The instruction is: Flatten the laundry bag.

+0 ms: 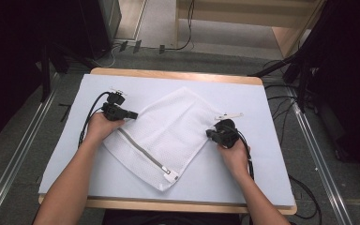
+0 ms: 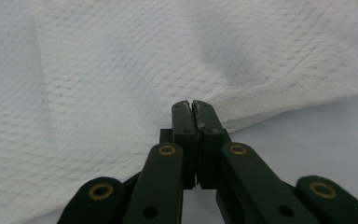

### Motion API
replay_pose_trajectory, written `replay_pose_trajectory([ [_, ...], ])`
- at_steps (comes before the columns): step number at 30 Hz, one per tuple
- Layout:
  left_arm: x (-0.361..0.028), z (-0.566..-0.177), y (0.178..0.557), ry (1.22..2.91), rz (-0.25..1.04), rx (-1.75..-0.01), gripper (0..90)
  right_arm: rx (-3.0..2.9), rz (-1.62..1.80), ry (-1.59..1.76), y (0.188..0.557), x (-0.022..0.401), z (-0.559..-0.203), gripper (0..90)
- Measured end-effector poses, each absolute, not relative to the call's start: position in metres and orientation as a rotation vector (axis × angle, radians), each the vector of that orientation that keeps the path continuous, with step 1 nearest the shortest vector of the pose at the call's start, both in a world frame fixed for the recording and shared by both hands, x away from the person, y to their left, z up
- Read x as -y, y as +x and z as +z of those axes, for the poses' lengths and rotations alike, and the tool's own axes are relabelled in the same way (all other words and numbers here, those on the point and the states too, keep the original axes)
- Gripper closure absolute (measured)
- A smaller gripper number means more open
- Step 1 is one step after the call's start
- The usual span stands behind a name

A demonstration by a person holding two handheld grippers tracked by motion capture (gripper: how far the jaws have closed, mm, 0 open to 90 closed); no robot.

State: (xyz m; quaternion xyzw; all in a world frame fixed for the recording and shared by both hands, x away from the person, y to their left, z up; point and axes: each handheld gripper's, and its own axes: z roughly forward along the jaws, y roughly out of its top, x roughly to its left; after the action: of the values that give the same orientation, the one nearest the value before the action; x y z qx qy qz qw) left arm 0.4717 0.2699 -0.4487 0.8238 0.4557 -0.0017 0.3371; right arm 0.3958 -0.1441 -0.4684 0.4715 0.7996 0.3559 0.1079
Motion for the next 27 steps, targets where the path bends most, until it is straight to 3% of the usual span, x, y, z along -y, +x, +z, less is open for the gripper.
replay_pose_trajectory([
  [20, -0.291, -0.423, 0.407, 2.024, 0.082, -1.213, 90.0, -2.361, 1.081, 1.381, 0.448, 0.141, -0.457, 90.0],
  [27, -0.291, -0.433, 0.392, 2.015, -0.001, -1.25, 90.0, -2.371, 1.085, 1.368, 0.468, 0.132, -0.453, 90.0],
])
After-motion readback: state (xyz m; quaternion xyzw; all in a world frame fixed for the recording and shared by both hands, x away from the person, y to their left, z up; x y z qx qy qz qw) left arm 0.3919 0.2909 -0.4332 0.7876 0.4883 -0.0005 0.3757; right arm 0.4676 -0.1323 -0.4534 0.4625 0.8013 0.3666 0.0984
